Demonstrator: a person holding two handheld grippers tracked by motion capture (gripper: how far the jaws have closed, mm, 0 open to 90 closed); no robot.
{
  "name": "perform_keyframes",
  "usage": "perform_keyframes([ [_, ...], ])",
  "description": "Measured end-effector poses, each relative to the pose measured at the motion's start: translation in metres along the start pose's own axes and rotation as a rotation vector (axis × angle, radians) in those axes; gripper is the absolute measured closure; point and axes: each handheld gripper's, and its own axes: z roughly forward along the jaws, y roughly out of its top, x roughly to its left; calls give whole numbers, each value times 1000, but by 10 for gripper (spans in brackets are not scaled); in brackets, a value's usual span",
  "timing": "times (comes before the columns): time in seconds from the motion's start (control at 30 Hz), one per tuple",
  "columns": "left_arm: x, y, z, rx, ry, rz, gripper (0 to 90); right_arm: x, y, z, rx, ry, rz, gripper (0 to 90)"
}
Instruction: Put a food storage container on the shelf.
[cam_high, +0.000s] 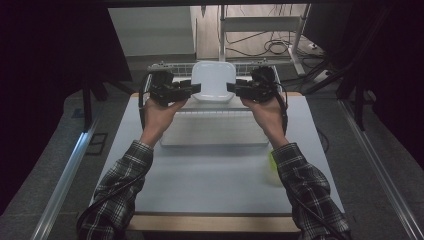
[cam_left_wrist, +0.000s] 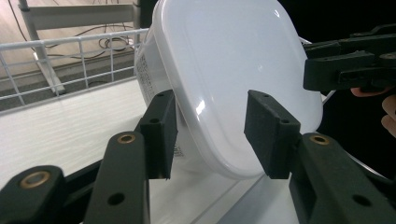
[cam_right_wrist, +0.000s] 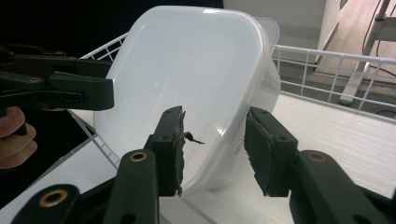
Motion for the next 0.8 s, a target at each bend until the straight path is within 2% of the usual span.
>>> perform_keyframes([
  [0.17,3,2,3,2,12,-11,474,1,1,3,12,-37,-23,551],
  [0.4,8,6,6,3,44,3,438,-2,2,7,1,-25,3,536],
  [0.53,7,10,9,7,77,21,430,-2,4,8,-1,-41,1,521],
  [0.63,8,11,10,6,85,22,421,-3,5,9,-3,-49,2,512],
  [0.8,12,12,14,-3,97,14,350,-7,7,11,-11,-67,20,489],
])
